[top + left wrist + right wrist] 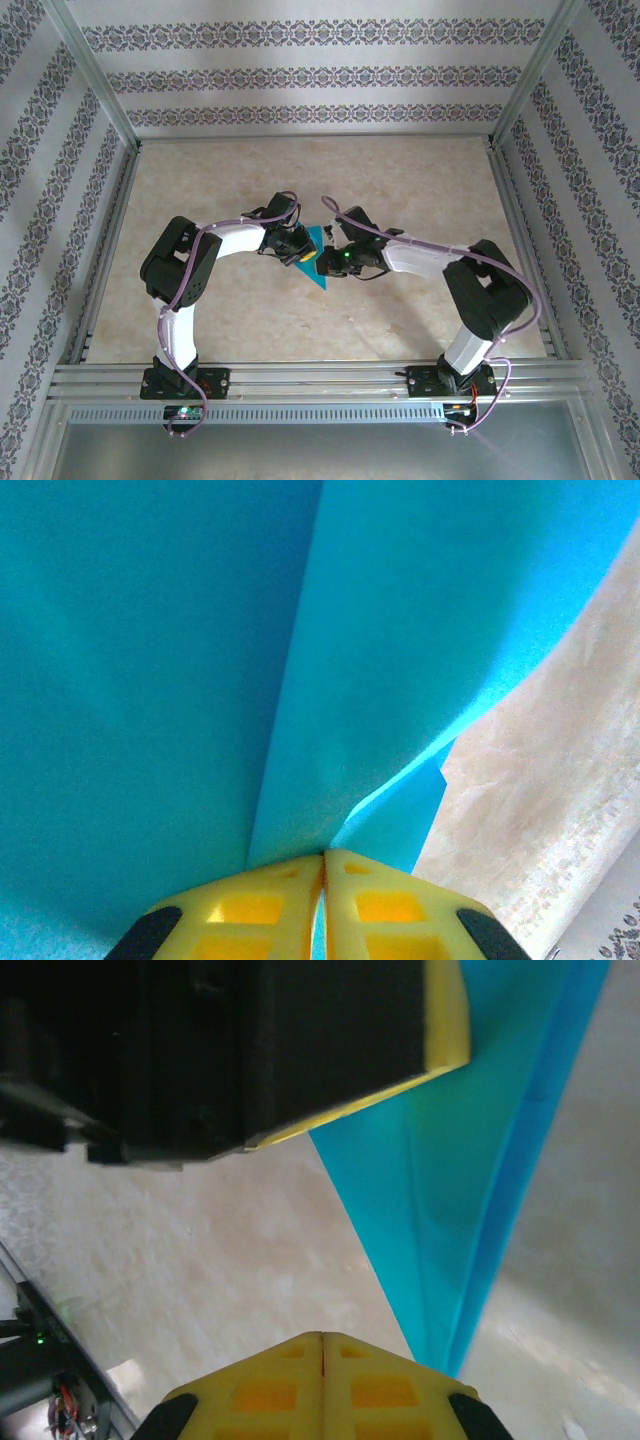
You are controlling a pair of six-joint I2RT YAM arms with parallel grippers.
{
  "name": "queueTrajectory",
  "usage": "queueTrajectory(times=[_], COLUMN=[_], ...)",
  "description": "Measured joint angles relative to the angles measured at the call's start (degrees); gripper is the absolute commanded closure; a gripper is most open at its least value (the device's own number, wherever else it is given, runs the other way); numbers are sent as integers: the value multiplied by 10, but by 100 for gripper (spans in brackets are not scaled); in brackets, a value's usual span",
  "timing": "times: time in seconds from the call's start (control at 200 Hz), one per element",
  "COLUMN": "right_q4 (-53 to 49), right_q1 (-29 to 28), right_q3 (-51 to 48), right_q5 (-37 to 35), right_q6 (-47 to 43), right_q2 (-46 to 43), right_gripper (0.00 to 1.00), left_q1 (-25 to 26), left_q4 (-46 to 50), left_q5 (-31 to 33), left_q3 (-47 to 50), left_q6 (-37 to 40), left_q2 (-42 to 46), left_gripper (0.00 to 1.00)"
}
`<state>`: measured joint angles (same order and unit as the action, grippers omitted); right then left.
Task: Fold a paper plane with a square sheet of paper (pick it up from the middle)
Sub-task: Fourth fold the wing at the center of the table.
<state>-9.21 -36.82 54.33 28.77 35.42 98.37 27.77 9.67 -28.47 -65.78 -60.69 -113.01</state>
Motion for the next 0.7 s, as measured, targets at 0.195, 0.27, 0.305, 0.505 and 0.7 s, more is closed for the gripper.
queueTrajectory(times=[0.195,0.27,0.305,0.505,0.7], right_q4=[5,9,10,17,8], right_q1=[-4,0,3,15,40], right_q3=[3,-1,-3,-9,-12], right_q5=[-20,-25,-25,-10,23], right_q6=[3,4,4,1,-38], right_q2=[41,46,48,59,62], right_gripper=[96,96,96,96,96], left_q1=[0,0,0,0,0], left_q4=[0,0,0,-15,-61], left_q5=[0,0,0,0,2], left_q3=[0,1,1,10,59], left_q6=[0,0,0,3,37], left_q2=[1,1,1,9,45], left_gripper=[88,88,88,88,83])
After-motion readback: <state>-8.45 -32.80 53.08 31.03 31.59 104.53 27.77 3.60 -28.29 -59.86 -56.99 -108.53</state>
